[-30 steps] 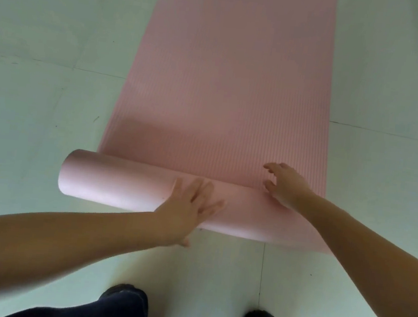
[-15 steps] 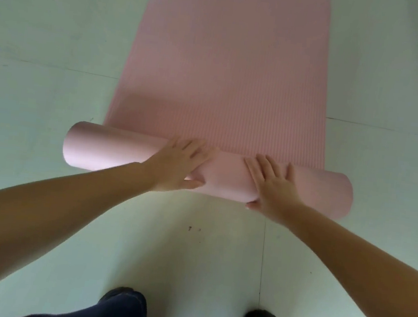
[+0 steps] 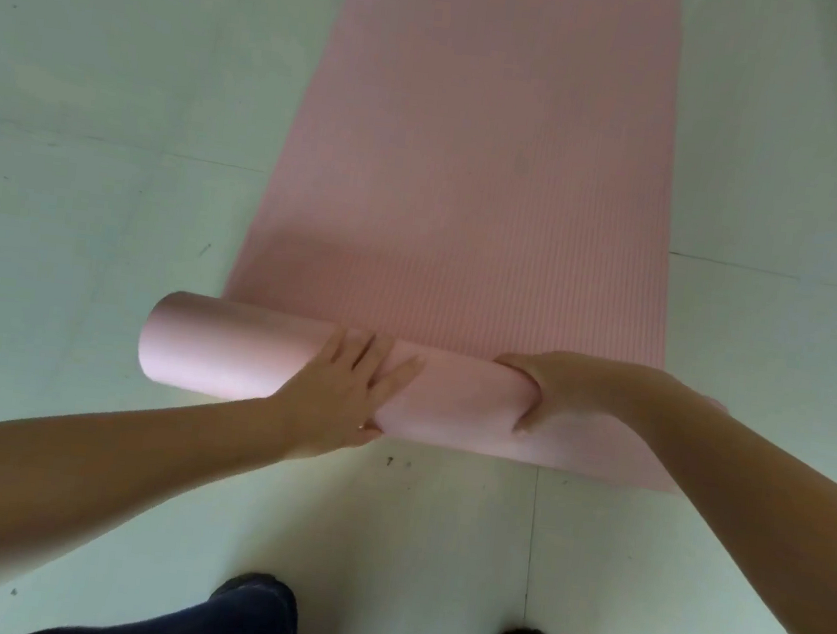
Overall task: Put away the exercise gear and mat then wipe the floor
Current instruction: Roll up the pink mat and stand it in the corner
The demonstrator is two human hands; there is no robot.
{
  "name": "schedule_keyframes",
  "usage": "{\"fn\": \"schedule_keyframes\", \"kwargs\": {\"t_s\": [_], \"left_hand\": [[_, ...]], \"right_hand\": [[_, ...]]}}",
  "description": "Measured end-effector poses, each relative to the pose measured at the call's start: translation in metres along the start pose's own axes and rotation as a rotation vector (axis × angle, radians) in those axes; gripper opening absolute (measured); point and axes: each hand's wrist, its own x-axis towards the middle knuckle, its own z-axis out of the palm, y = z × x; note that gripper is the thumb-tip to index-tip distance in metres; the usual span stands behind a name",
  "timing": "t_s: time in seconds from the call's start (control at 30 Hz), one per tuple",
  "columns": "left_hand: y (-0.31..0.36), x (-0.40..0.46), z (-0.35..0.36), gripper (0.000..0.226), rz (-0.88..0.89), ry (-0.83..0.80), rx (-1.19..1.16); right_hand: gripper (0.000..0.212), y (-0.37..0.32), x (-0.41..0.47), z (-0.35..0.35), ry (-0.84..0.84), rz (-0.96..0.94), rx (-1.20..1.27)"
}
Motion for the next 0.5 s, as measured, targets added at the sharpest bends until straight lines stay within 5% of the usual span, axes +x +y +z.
{"fn": "schedule_keyframes", "kwargs": {"t_s": [0.1, 0.27, 0.4, 0.5], "left_hand": [[0.023, -0.024, 0.000, 0.083, 0.050, 0.054, -0.017], [0.039, -0.043, -0.007, 0.108, 0.203, -0.075, -0.014], [0.029, -0.015, -0.008, 0.116, 0.167, -0.251, -0.045], [0.004, 0.022, -0.016, 0.112, 0.126, -0.347, -0.126]], "right_hand": [[0.078, -0.002, -0.006, 0.006, -0.182, 0.015, 0.003], [0.084, 0.002, 0.000, 0.011, -0.338, 0.072, 0.004], [0.098, 0.017, -0.002, 0.009, -0.129, 0.196, 0.014], [0.075, 0.017, -0.016, 0.008, 0.254, 0.255, 0.007]]}}
